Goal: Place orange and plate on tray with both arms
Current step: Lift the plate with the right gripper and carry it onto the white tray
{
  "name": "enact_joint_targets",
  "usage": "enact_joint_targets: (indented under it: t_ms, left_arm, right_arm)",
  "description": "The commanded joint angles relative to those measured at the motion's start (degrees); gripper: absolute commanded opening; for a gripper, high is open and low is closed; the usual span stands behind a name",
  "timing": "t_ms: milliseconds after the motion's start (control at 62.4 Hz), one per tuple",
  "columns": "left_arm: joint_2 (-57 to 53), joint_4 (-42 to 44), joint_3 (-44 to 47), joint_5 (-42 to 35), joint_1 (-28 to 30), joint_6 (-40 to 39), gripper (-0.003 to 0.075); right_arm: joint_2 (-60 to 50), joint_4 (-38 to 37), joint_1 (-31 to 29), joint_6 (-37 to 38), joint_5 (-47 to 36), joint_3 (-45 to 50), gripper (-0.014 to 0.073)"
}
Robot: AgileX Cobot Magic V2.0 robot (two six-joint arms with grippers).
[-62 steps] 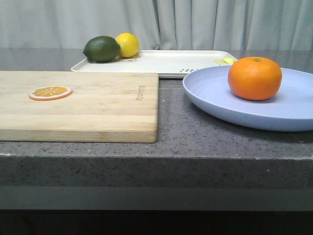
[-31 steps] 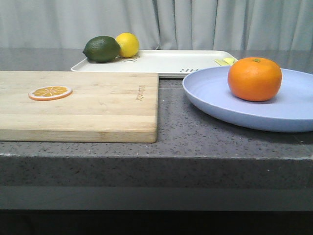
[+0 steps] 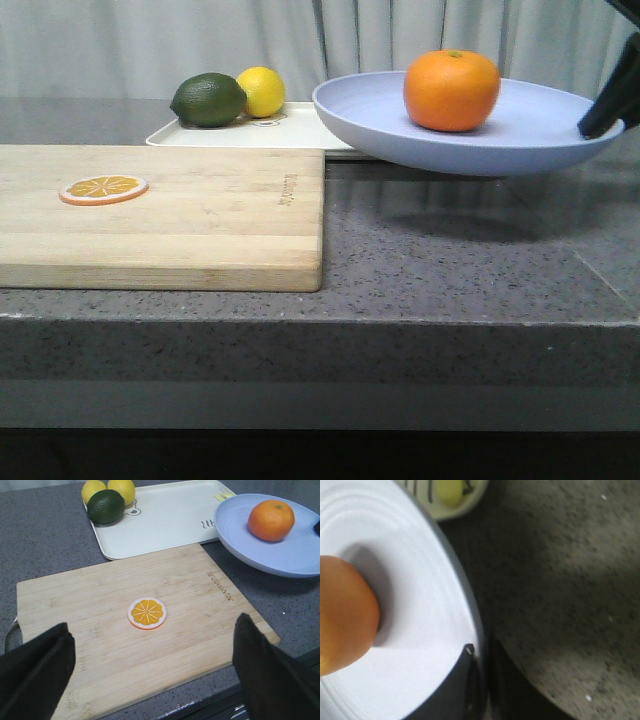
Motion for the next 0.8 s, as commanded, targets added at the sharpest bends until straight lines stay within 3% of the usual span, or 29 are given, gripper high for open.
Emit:
enact_joint_targets:
  t_ms: [0,561,785]
  left_arm:
    - [0.3,0.0,-1.5,-4.7,0.3,-0.1,0.0619]
    - [0.3,0.0,-1.5,-4.7,0.3,-0.1,0.0619]
    - [0.3,0.0,-1.5,-4.5,0.3,-0.1,0.0619]
  right_arm:
    - [0.4,2.5,2.0,4.6,-0.8,-7.4,-0.0067]
    - [25.9,0.0,9.1,22.1,1.3,-47.6,-0.0067]
    - [30.3,-6.7,10.3,25.2,2.3,-54.3,-0.0067]
